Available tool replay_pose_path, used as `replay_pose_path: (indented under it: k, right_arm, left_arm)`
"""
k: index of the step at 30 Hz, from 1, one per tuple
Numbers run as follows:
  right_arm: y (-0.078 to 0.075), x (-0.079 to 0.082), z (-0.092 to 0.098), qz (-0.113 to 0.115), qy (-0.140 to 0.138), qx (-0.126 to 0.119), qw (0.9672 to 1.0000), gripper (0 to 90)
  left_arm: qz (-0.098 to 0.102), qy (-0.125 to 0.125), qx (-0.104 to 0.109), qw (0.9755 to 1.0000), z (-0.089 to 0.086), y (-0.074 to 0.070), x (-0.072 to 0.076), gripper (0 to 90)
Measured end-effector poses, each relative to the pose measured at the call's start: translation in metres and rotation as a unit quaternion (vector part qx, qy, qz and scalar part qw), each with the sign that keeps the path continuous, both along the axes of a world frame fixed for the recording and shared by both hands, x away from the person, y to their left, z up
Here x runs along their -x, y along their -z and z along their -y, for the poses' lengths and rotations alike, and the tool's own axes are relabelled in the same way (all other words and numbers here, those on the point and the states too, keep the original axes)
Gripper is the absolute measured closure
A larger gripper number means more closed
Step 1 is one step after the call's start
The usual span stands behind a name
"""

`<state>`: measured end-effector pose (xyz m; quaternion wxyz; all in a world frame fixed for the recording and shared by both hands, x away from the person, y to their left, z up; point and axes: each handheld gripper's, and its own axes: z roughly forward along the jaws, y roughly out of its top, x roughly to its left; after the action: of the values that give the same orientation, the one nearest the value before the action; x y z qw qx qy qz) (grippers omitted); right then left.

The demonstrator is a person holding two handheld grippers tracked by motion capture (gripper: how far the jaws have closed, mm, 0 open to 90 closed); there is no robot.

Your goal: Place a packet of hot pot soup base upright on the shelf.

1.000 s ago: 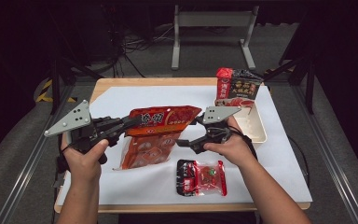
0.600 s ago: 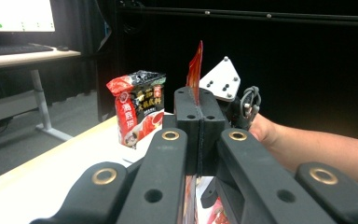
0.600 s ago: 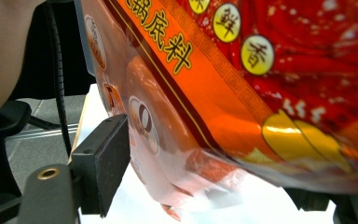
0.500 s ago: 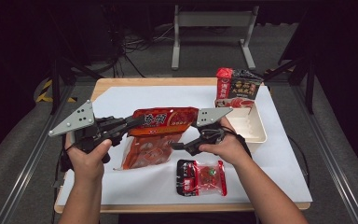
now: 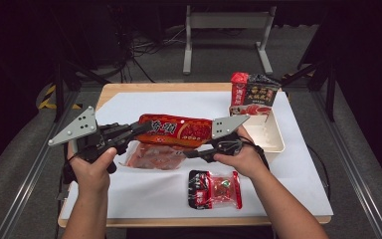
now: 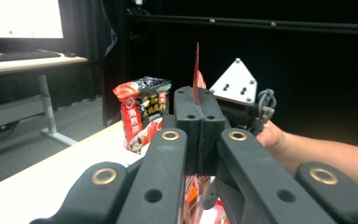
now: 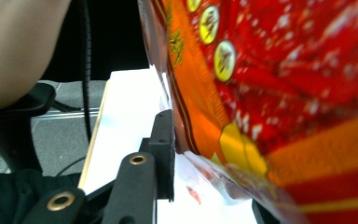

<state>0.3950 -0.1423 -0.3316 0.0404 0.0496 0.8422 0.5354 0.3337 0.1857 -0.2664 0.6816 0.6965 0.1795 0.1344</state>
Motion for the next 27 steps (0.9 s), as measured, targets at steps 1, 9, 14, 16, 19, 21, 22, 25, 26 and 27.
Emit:
replay_pose_path:
  k: [1, 9, 14, 16, 19, 21, 22, 25, 26, 27]
  right_arm:
    - [-0.001, 0.001, 0.000, 0.000, -0.001, 0.001, 1.0000, 69.6]
    - [-0.012, 0.007, 0.006, 0.000, 0.002, 0.009, 1.0000, 70.5]
    - [-0.016, 0.010, 0.007, -0.002, 0.009, 0.009, 0.9999, 70.7]
    - [-0.018, 0.011, 0.008, -0.005, 0.015, 0.012, 0.9998, 70.8]
    - [-0.022, 0.012, 0.009, -0.005, 0.028, 0.022, 0.9994, 70.9]
    - [-0.025, 0.011, 0.011, -0.006, 0.037, 0.028, 0.9989, 70.9]
    - [-0.025, 0.011, 0.012, -0.008, 0.040, 0.030, 0.9987, 70.9]
    - [-0.029, 0.009, 0.019, -0.018, 0.057, 0.032, 0.9977, 70.8]
    - [-0.030, 0.008, 0.022, -0.022, 0.062, 0.030, 0.9974, 70.8]
    - [-0.030, 0.008, 0.022, -0.022, 0.062, 0.030, 0.9974, 70.8]
  left_arm:
    - [-0.001, -0.001, 0.005, 1.0000, -0.001, 0.001, -0.001, 90.0]
    - [-0.002, -0.014, 0.012, 0.9998, -0.002, 0.002, -0.002, 90.0]
    - [-0.003, -0.015, 0.020, 0.9997, -0.003, 0.003, -0.003, 89.6]
    - [-0.001, -0.022, 0.021, 0.9995, -0.004, 0.004, -0.005, 86.2]
    - [0.001, -0.039, 0.019, 0.9990, -0.003, 0.004, -0.005, 77.9]
    - [0.002, -0.049, 0.011, 0.9987, -0.003, 0.003, -0.005, 68.4]
    - [0.001, -0.052, 0.004, 0.9986, -0.002, 0.003, -0.005, 66.2]
    - [-0.003, -0.062, -0.006, 0.9980, -0.002, 0.004, -0.006, 56.4]
    - [-0.006, -0.065, -0.009, 0.9978, -0.002, 0.005, -0.007, 54.1]
    - [-0.006, -0.065, -0.009, 0.9978, -0.002, 0.005, -0.007, 51.6]
